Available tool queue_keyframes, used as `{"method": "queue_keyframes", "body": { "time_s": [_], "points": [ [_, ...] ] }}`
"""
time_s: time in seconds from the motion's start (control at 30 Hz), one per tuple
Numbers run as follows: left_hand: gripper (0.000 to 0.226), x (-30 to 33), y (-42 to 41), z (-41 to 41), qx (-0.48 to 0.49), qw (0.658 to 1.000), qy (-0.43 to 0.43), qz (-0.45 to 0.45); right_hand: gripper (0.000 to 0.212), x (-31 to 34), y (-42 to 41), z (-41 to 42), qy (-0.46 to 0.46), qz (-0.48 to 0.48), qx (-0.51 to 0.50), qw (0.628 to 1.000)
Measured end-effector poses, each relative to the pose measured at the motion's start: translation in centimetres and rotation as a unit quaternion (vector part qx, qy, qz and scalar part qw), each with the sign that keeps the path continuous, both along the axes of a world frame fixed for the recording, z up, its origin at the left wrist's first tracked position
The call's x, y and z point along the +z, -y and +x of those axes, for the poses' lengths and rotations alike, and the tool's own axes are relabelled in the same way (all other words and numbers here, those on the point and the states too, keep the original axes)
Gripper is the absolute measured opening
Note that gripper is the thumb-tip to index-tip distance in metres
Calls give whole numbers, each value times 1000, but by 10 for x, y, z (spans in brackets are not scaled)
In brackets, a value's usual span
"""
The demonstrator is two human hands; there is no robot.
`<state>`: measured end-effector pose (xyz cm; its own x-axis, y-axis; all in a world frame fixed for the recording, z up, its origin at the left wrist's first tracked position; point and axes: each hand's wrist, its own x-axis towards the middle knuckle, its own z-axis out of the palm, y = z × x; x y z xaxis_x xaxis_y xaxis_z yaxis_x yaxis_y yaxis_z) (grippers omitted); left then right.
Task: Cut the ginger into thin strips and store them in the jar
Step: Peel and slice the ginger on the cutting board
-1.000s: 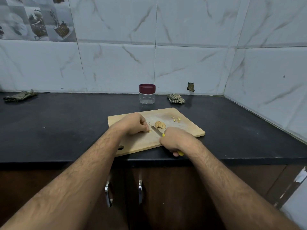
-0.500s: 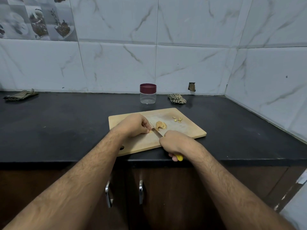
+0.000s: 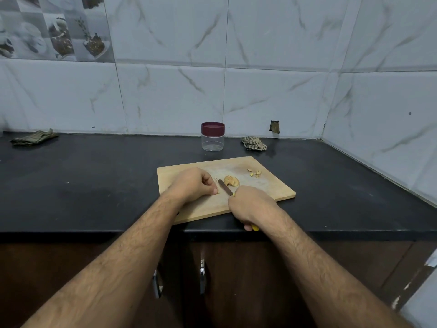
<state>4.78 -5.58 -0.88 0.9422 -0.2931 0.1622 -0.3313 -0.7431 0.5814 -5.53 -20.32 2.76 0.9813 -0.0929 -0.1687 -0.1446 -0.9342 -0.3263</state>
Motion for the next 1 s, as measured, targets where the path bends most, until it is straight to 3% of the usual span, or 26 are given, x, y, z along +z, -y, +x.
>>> {"method": "queue_keyframes", "body": {
  "time_s": [0.57, 0.73, 0.87, 1.0],
  "points": [
    [2, -6, 4, -3, 30, 999, -13, -40, 23, 0, -6, -7, -8, -32, -8, 999],
    [16, -5, 5, -4, 34, 999, -1, -22, 23, 0, -1, -6, -11, -34, -11, 999],
    [4, -6, 4, -4, 44, 998, 7, -37, 21, -2, 1, -6, -15, -33, -10, 999],
    [18, -6, 11, -7, 71, 997, 24, -6, 23, -2, 4, -5, -7, -35, -15, 999]
  ]
}}
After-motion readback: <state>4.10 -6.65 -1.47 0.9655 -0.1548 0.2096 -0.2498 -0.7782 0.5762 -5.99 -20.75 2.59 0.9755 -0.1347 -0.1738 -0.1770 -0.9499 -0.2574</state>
